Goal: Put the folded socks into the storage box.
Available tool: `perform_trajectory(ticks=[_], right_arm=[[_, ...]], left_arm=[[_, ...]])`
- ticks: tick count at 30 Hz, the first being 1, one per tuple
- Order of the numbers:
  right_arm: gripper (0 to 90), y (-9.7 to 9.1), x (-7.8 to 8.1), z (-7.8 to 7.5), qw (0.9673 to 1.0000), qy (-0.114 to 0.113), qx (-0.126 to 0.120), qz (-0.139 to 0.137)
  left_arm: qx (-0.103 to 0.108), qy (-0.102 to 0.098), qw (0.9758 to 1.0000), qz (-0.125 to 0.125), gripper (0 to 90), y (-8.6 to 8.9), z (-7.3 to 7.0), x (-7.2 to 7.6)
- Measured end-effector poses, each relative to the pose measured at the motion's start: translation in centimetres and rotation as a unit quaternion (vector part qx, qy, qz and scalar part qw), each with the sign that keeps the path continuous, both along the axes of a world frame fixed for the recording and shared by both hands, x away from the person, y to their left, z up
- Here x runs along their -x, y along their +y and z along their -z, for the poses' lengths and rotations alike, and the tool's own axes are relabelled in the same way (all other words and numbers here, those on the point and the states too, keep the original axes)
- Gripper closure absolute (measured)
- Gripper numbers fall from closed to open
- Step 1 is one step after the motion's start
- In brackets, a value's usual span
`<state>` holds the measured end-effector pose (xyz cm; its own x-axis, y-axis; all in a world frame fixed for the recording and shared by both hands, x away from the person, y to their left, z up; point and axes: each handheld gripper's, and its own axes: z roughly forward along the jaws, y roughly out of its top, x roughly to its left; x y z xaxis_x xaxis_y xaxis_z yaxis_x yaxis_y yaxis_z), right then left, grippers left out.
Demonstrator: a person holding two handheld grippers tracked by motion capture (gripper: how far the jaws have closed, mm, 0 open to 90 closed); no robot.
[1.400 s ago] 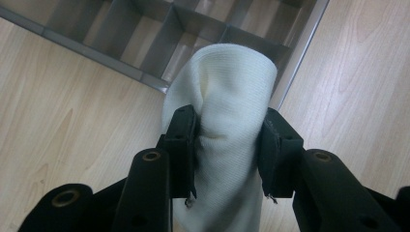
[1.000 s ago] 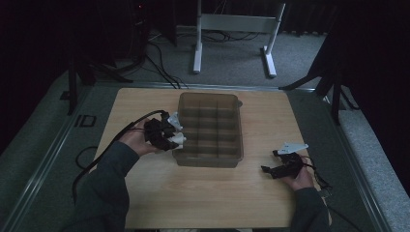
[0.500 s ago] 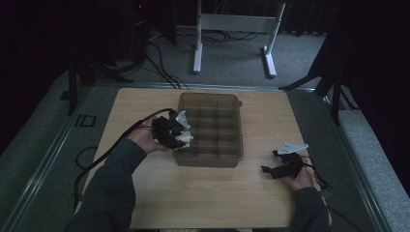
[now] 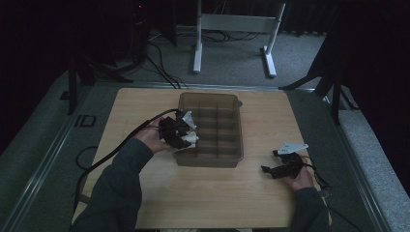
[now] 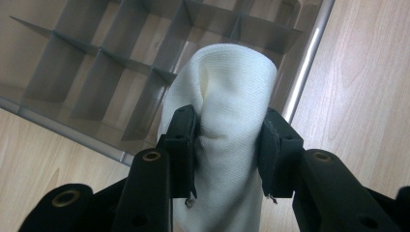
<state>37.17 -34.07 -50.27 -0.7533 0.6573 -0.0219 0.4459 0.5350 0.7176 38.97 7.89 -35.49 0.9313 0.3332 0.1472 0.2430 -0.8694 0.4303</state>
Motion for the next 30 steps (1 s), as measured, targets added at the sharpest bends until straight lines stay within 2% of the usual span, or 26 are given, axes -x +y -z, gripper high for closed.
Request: perform_trajectory(ticks=[16,30], right_arm=[[10.3,0.0,0.0,0.0,1.0,0.0,0.0,0.0],[10.3,0.0,0.0,0.0,1.0,0.0,0.0,0.0]], left_arm=[[0.001,0.004,1.0,0.002,62.8,-1.5,1.3,-0.6],[-0.01,0.005,0.9999,-0.003,63.0,-2.4,2.7,-1.0]])
